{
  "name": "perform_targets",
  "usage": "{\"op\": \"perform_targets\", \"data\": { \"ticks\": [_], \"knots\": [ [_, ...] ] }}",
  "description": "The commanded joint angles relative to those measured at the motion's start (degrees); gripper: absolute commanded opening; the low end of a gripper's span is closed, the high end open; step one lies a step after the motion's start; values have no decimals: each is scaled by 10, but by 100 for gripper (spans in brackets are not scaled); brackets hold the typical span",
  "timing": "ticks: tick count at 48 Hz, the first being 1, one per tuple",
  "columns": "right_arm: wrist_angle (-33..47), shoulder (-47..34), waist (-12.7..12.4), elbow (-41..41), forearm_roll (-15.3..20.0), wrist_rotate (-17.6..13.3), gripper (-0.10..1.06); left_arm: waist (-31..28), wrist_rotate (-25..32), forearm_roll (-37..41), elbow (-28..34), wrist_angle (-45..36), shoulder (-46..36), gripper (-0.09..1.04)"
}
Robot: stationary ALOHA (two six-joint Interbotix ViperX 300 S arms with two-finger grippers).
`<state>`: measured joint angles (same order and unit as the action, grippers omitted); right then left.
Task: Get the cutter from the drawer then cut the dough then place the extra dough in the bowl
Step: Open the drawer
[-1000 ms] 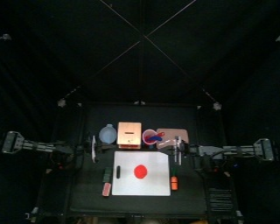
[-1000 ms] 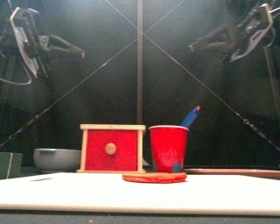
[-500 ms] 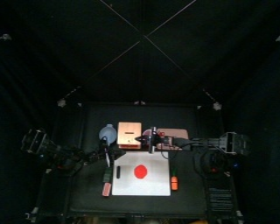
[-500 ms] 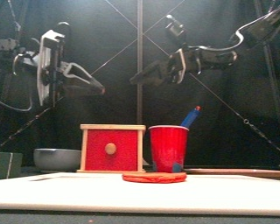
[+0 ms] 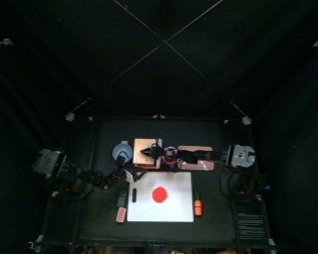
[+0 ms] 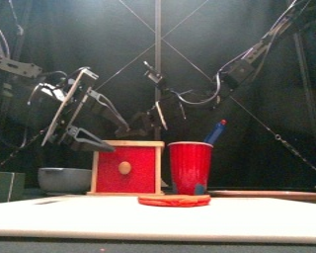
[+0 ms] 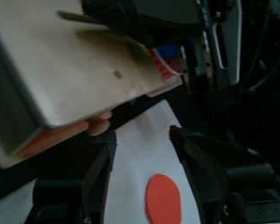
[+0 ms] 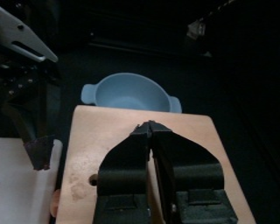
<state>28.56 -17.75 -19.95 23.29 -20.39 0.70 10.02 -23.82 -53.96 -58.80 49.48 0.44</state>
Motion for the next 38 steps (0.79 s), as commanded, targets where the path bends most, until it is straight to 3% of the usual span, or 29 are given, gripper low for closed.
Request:
{"op": "perform_targets", "data": {
  "ticks": [1,12,38],
  "knots": [
    [-19,1,-2,-23,0,-2,-5,-11,-34,-34,15,-13,8,87],
    [-49,-11,2,-24,-2,-1,-5,-35,-72,-2,27,-17,37,87],
    [-50,-14,11,-19,-8,-1,-5,-66,-76,-2,71,-24,98,86]
  ]
}}
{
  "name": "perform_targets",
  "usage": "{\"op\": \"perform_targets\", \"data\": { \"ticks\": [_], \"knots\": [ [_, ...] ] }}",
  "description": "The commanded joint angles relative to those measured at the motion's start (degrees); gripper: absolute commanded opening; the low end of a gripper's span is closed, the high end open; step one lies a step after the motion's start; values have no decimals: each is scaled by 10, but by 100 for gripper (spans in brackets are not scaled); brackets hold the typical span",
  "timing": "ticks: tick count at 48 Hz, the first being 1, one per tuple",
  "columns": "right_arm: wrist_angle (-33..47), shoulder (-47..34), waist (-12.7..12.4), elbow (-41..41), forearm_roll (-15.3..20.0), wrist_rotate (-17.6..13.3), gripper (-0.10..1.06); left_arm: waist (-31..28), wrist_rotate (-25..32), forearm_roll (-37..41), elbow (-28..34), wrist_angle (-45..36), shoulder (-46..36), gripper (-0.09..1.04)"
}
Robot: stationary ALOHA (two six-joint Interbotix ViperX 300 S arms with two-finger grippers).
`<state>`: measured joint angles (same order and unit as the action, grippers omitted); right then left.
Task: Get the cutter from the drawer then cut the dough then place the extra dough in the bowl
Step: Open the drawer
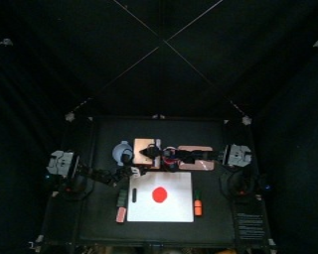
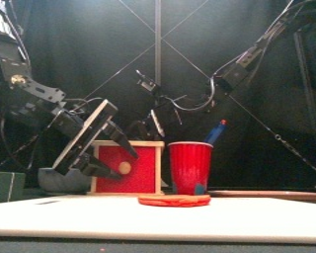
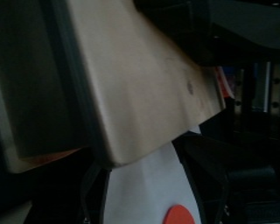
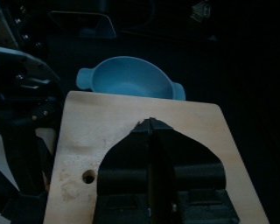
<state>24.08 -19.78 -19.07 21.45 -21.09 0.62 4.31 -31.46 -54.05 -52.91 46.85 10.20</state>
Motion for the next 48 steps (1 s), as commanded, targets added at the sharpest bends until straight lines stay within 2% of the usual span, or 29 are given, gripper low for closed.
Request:
{"op": "perform_targets", "data": {
  "ticks": [1,11,25,48],
  "knots": [
    [-5,5,3,-1,-1,0,-5,-11,2,-1,13,3,2,86],
    [-5,1,4,-1,-1,0,-5,-14,6,1,19,3,7,83],
    [-7,0,4,-1,0,-1,-5,-14,6,-1,16,-1,5,63],
    [-26,1,1,-4,0,-1,-5,53,7,5,18,-101,-24,61]
  ]
}}
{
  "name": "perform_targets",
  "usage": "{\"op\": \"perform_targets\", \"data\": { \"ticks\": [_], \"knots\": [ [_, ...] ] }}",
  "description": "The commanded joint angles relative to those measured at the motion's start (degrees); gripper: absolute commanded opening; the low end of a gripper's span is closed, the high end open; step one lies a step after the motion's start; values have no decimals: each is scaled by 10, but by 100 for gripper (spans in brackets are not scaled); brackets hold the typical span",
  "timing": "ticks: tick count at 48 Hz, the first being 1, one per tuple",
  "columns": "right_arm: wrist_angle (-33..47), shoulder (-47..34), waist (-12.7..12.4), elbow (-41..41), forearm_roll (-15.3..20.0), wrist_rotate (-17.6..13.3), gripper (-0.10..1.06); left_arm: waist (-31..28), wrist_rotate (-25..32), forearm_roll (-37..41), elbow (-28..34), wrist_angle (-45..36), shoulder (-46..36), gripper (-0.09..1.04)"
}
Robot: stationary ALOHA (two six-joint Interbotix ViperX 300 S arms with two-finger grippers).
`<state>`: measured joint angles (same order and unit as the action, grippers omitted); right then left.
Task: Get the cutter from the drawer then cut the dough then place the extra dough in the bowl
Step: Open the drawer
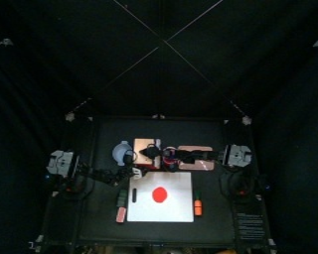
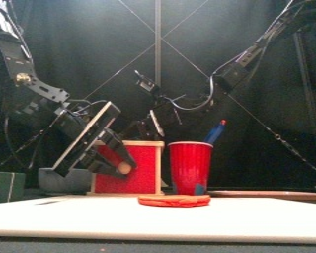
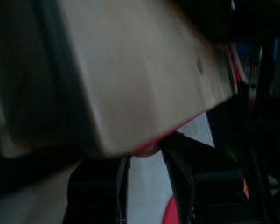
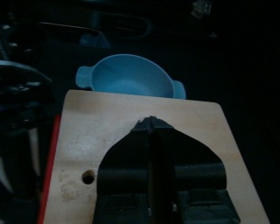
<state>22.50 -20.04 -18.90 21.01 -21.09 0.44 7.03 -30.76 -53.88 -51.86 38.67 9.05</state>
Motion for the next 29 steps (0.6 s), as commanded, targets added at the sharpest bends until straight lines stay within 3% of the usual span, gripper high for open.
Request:
{"op": "perform_targets", "data": {
  "ticks": [1,29],
  "knots": [
    [-11,4,-1,0,-1,1,-5,29,0,3,7,-22,-13,61],
    [-20,4,-3,-8,0,1,-5,92,-4,-13,9,-39,-14,61]
  ]
}}
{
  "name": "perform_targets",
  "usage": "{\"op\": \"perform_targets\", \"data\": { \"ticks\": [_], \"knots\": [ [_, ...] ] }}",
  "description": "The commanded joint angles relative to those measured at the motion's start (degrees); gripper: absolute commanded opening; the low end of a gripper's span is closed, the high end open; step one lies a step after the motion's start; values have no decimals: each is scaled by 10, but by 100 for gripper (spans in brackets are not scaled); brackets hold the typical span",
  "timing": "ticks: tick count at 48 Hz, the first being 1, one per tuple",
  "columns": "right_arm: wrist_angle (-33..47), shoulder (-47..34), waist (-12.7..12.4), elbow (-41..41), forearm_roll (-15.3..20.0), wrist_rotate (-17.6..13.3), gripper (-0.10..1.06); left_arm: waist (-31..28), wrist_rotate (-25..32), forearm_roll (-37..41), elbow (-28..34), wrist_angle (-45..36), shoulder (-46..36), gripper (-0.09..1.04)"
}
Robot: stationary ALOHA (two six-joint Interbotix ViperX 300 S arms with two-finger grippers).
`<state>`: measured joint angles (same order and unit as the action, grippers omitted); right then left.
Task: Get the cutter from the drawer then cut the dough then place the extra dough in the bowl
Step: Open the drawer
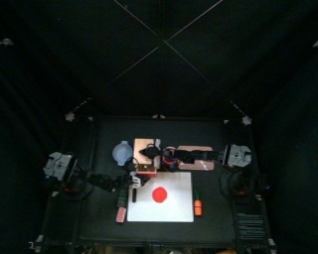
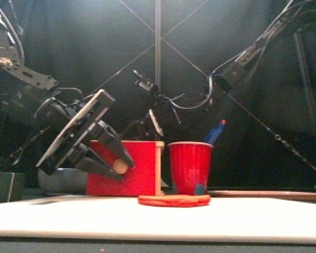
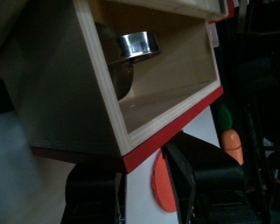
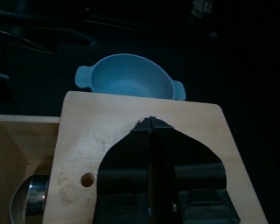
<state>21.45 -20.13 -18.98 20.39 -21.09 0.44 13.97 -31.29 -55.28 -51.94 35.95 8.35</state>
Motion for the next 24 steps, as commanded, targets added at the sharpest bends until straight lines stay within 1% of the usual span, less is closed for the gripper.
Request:
{"op": "perform_targets", "data": {
  "ticks": [1,15,24],
  "knots": [
    [-10,4,-2,-2,-1,1,-5,25,2,0,10,-12,-8,61],
    [-11,4,-4,-2,0,1,-5,35,1,-5,11,-15,-8,61],
    [-15,4,-4,-2,-1,1,-5,42,1,-5,11,-32,-9,61]
  ]
}}
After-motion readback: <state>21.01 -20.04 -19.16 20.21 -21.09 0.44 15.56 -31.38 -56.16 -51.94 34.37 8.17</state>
